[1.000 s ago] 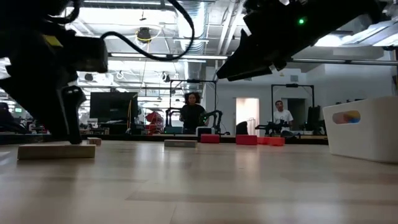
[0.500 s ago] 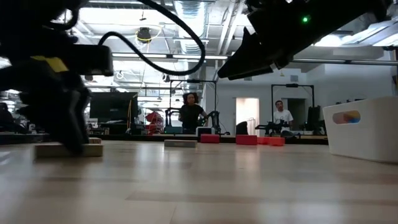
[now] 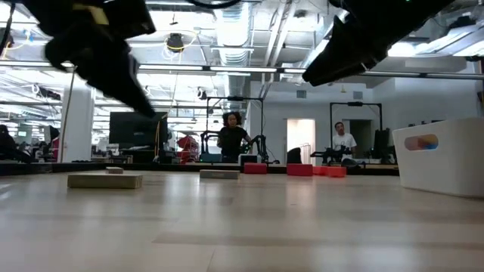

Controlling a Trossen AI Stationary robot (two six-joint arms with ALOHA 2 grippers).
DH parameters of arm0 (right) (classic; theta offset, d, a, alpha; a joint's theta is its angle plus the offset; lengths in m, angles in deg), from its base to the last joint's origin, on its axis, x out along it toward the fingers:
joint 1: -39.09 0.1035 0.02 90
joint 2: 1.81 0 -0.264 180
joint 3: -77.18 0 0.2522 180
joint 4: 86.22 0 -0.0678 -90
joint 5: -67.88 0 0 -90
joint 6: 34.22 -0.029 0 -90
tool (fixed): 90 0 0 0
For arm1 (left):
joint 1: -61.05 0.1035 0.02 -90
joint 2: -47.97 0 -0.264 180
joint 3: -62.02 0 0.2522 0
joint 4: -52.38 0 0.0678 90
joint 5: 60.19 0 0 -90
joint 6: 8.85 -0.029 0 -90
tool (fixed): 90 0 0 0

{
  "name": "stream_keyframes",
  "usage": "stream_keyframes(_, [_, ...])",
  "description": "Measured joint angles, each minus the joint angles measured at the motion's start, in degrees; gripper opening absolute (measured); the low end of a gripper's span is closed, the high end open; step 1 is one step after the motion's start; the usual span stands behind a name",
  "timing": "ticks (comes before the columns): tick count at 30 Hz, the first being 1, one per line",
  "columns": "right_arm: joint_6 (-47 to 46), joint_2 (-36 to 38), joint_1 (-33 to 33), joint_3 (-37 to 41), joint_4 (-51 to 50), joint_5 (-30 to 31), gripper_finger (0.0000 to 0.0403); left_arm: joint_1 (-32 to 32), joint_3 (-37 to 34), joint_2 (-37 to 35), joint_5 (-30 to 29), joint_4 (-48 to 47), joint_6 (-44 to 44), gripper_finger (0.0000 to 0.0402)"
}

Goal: Sort blocks by size
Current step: Put the wooden block into the white bin

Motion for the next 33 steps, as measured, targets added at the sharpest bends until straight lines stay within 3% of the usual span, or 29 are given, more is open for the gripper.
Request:
stream_keyframes(5, [-0.1,-3.1,0.5,0.0,2.5,-1.4,0.0273,2.0,-0.4,-0.6,12.3,-1.0,-0.1,0.0021])
stream_keyframes(8, [-1.1,-5.6,0.5,0.0,3.6,-1.8,0.0273,1.7,-2.2,0.5,13.5,-1.5,3.1,0.0065])
stream_keyframes(11, [-1.5,-6.9,0.4,0.0,5.3,-3.0,0.0273,0.9,-5.3,0.7,13.4,3.0,4.6,0.0120])
stream_keyframes(18, [-1.6,-5.2,1.7,0.0,6.0,-3.0,0.0273,-3.7,-19.9,0.6,7.4,29.2,4.1,0.0209])
stream_keyframes(24, [-1.3,-4.9,2.0,0.0,6.1,-2.8,0.0273,-5.4,-27.9,0.7,3.3,44.4,4.0,0.0225])
stream_keyframes(33, [1.1,-4.9,1.4,0.0,9.4,-2.9,0.0273,-5.4,-28.9,9.6,2.2,55.0,3.0,0.0226])
